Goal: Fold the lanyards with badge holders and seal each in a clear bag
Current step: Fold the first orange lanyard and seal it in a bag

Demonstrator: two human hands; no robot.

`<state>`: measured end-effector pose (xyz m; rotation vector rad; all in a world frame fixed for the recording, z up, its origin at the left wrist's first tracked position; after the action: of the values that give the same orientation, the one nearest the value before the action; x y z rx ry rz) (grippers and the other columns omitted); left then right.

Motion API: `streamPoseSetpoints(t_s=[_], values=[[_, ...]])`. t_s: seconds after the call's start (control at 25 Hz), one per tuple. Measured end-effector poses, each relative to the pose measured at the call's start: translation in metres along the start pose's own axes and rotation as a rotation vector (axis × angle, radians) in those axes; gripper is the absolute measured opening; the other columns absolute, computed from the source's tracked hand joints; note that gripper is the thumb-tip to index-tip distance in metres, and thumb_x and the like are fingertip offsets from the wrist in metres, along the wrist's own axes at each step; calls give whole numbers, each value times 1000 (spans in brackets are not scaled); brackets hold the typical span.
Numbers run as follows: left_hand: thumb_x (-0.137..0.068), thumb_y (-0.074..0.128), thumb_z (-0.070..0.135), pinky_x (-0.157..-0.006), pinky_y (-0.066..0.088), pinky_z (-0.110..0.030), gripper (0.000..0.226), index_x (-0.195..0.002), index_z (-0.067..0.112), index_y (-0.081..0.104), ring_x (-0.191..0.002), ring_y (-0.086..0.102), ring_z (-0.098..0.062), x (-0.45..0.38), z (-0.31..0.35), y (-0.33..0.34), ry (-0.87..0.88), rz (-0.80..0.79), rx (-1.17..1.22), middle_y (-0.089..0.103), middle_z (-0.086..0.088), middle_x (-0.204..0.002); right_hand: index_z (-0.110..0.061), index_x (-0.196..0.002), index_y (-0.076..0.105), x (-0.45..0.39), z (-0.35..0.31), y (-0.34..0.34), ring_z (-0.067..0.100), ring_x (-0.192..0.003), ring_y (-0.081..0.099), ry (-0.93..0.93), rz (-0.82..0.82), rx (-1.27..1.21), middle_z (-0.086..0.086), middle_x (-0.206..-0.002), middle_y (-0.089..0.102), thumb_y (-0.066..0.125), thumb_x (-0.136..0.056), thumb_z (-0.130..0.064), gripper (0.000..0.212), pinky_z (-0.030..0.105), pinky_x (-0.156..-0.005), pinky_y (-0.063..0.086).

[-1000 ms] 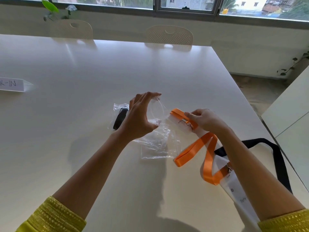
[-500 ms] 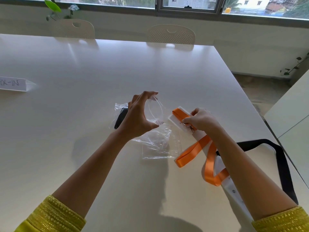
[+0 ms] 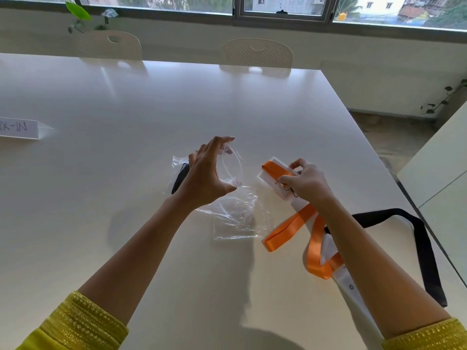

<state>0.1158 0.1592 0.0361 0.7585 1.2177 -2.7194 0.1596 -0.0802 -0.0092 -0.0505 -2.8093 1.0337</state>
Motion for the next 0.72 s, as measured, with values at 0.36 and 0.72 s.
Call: streamPoseSetpoints(t_s=[0.36, 0.72], values=[[-68, 81, 19, -115, 17, -42, 82, -140, 14, 40, -123, 38, -17, -17, -1, 9, -16, -157, -171, 53, 3, -120, -34, -104, 59, 31, -56, -34, 21, -93, 67, -173, -61, -248, 2, -105, 67, 78, -81, -31, 30, 34, -80, 59], [-69, 86, 23, -115, 17, -49, 68, -123, 9, 45, -123, 48, -22, -20, 22, 32, 64, -168, -147, 56, -7, -125, -27, -113, 61, 52, -90, -20, 20, -92, 66, -328, -28, 117, 2, -111, 67, 80, -78, -35, 41, 20, -67, 54]])
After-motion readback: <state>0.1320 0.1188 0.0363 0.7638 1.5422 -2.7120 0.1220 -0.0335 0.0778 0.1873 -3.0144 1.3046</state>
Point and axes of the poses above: each hand's wrist, its own x-axis away from the middle knuckle, its own y-axis out of the palm, z = x × y, the point moved 7 cm from there along -x, towards the middle knuckle
